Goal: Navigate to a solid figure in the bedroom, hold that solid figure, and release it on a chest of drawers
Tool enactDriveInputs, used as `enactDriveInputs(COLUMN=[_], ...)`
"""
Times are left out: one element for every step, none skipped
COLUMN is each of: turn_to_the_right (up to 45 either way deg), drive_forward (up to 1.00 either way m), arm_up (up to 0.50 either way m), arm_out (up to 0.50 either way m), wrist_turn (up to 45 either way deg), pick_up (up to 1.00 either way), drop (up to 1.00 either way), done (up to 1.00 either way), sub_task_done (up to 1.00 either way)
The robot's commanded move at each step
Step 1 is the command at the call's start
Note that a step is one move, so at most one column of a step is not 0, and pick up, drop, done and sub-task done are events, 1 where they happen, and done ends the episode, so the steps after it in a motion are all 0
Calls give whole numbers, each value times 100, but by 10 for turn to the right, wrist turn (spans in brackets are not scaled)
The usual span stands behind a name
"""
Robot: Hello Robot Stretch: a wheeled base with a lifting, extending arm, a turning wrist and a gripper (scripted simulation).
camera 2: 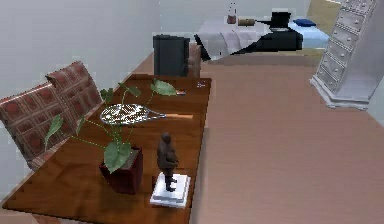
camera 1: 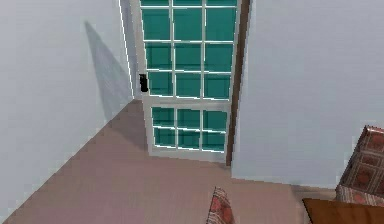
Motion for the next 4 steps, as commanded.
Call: enactDriveInputs(turn_to_the_right=[0,0,0,0], drive_forward=[0,0,0,0], arm_up=[22,0,0,0], arm_out=[0,20,0,0], wrist_turn=[0,0,450,450], pick_up=[0,0,0,0], drop=[0,0,0,0], done=[0,0,0,0], sub_task_done=[0,0,0,0])
